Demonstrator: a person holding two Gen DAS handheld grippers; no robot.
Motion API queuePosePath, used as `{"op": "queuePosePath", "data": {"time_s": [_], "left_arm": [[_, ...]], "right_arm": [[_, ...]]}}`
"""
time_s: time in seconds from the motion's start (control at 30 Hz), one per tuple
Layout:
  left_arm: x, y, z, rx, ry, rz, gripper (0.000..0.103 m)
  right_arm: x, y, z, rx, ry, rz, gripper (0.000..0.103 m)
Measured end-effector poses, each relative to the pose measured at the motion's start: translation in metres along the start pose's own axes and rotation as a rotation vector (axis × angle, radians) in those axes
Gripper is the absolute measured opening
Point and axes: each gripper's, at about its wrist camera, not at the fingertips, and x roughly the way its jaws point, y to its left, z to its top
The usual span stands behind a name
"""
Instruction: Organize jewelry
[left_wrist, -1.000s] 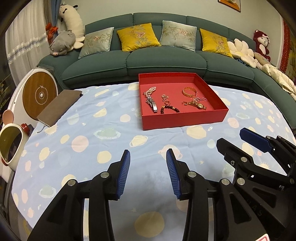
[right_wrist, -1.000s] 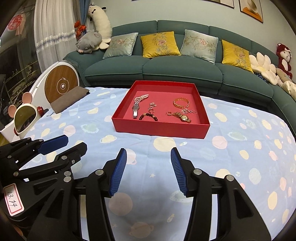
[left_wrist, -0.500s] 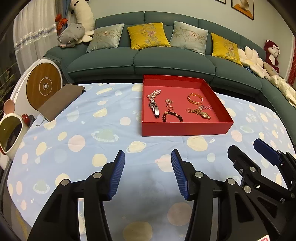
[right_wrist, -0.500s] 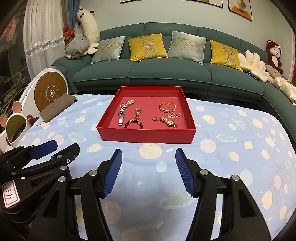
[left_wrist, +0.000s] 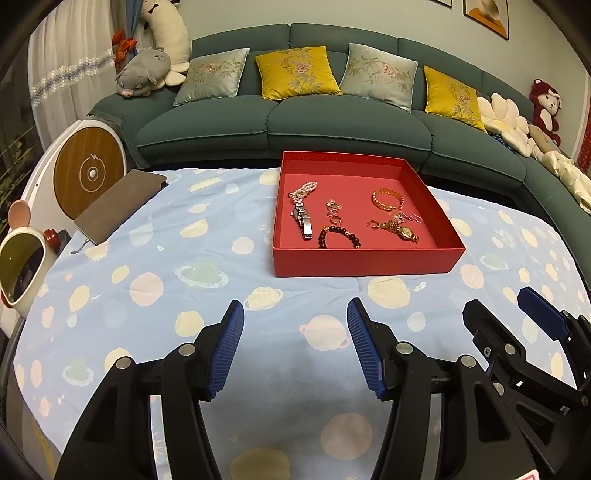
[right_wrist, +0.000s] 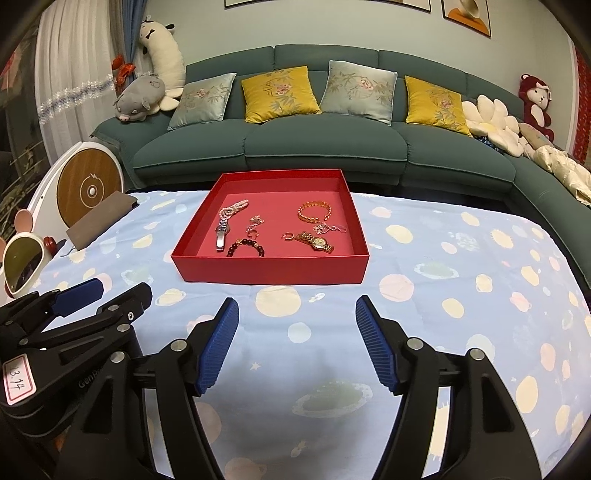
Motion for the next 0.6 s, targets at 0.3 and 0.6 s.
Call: {"op": "queuePosePath", "data": {"time_s": [0.3, 0.6], "left_arm": [[-0.0004, -0.0074, -0.0008, 0.019, -0.013, 0.011, 0.057], [-0.0025, -0.0099, -0.0007, 0.017, -0.028, 0.036, 0.061]], "right_arm": [[0.0003, -0.0062, -0.0015, 0.004, 0.002, -0.013, 0.064], [-0.0005, -0.0086, -0.0021, 0.007, -0.001, -0.018, 0.064]]}}
